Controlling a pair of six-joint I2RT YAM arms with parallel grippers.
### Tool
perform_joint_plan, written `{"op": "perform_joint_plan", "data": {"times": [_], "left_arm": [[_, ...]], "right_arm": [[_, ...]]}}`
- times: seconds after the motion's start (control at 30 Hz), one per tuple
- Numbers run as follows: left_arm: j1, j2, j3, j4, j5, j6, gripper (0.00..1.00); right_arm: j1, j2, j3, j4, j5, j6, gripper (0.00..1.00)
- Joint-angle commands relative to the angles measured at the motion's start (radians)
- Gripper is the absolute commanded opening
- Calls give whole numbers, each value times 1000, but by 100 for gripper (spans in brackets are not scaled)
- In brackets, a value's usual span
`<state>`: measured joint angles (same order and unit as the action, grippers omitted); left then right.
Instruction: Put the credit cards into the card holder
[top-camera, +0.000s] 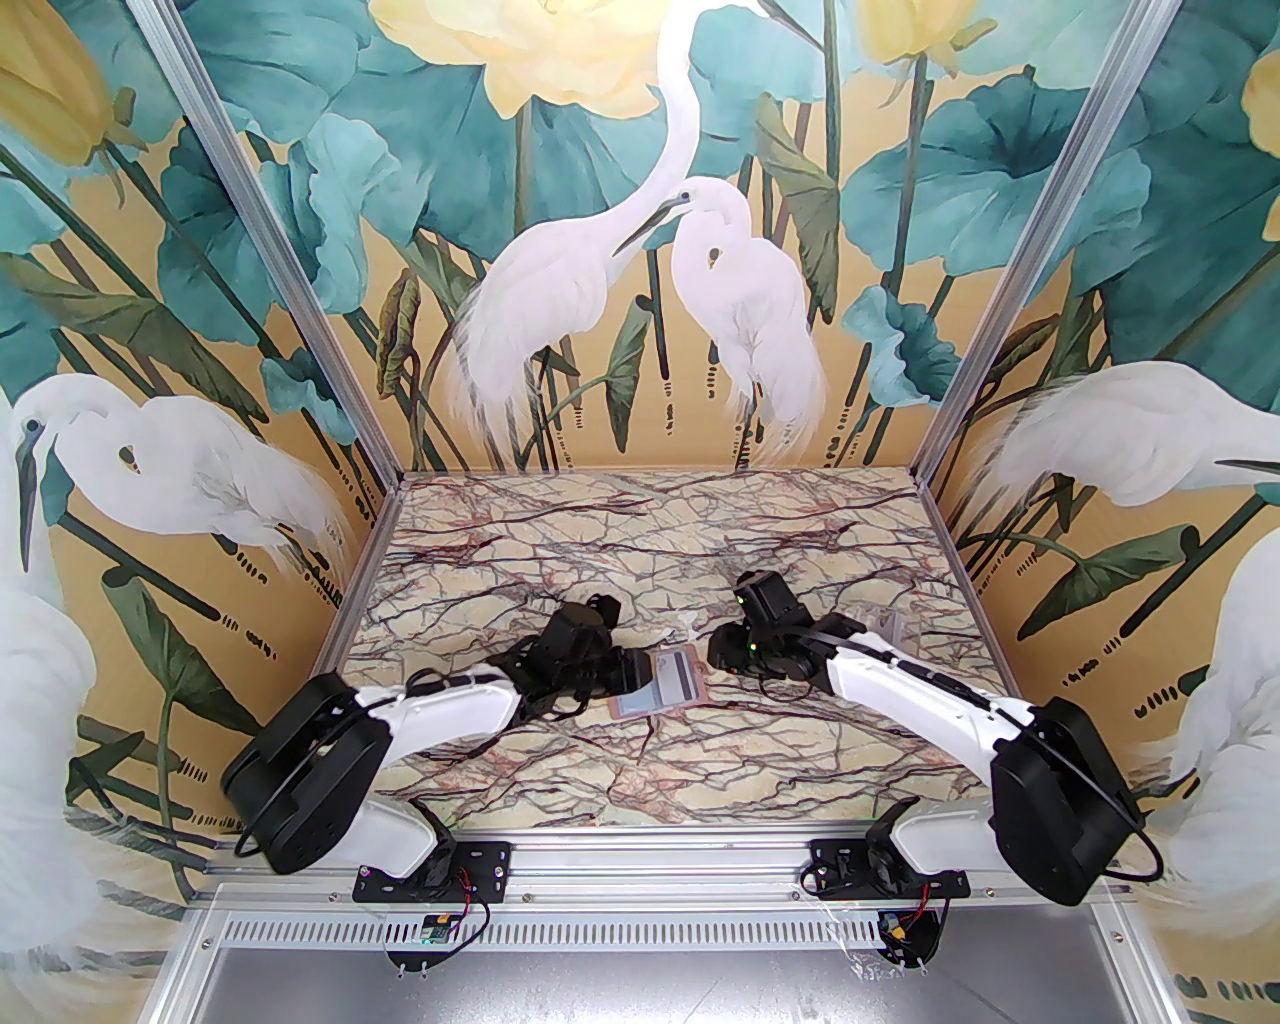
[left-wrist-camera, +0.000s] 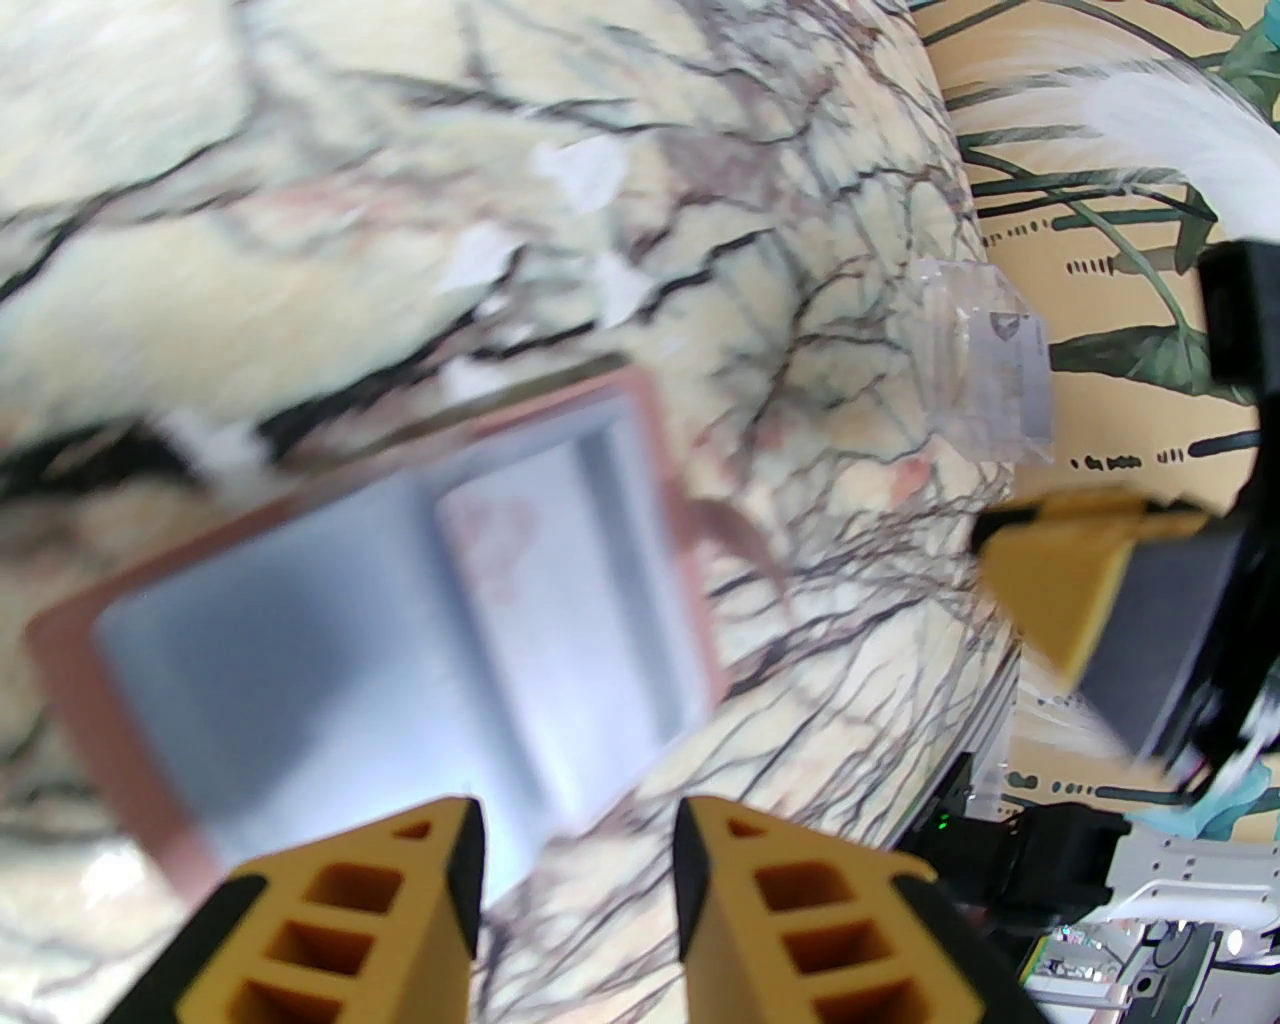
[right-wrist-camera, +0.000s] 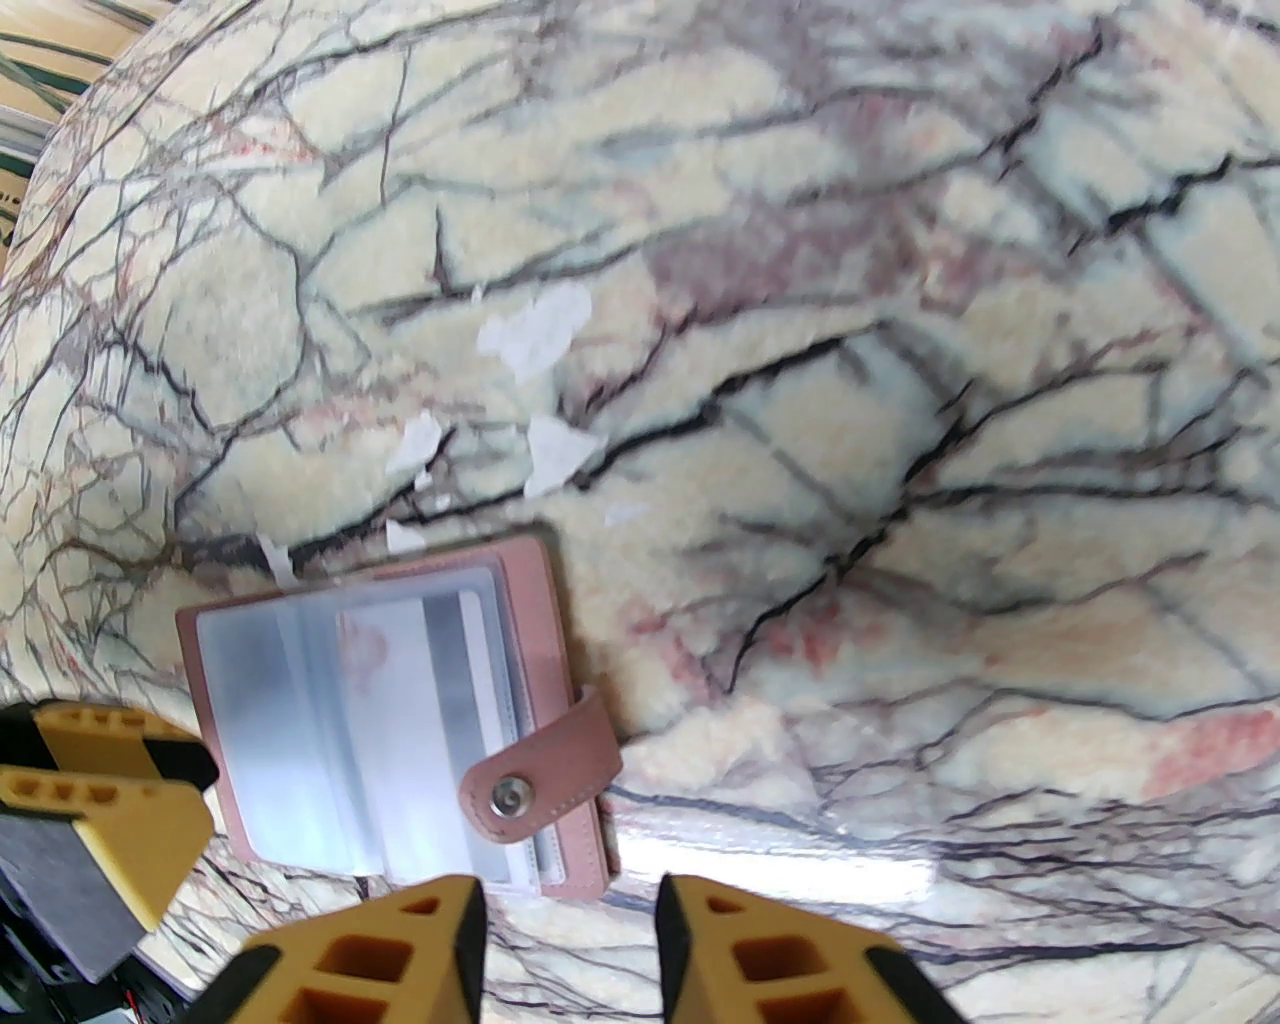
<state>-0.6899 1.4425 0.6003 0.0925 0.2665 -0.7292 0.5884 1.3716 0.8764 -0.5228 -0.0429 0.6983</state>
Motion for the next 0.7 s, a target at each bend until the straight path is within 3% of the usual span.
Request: {"op": "perform_joint_plan", "data": {"times": [0.0, 0.37, 0.43, 0.67], "left_arm": [[18, -73, -48, -14, -55, 11, 39], [44, -186, -162, 1, -99, 11, 40], [46, -189, -170, 7, -97, 11, 40], [47, -185, -183, 27, -88, 16, 40]], "right_arm": [[-29, -37, 68, -161, 133, -52, 43], [-380, -104, 191, -433, 373, -129, 54], [-457, -97, 199, -448, 419, -133, 60], [-703, -38, 140, -346, 309, -146, 71]]}}
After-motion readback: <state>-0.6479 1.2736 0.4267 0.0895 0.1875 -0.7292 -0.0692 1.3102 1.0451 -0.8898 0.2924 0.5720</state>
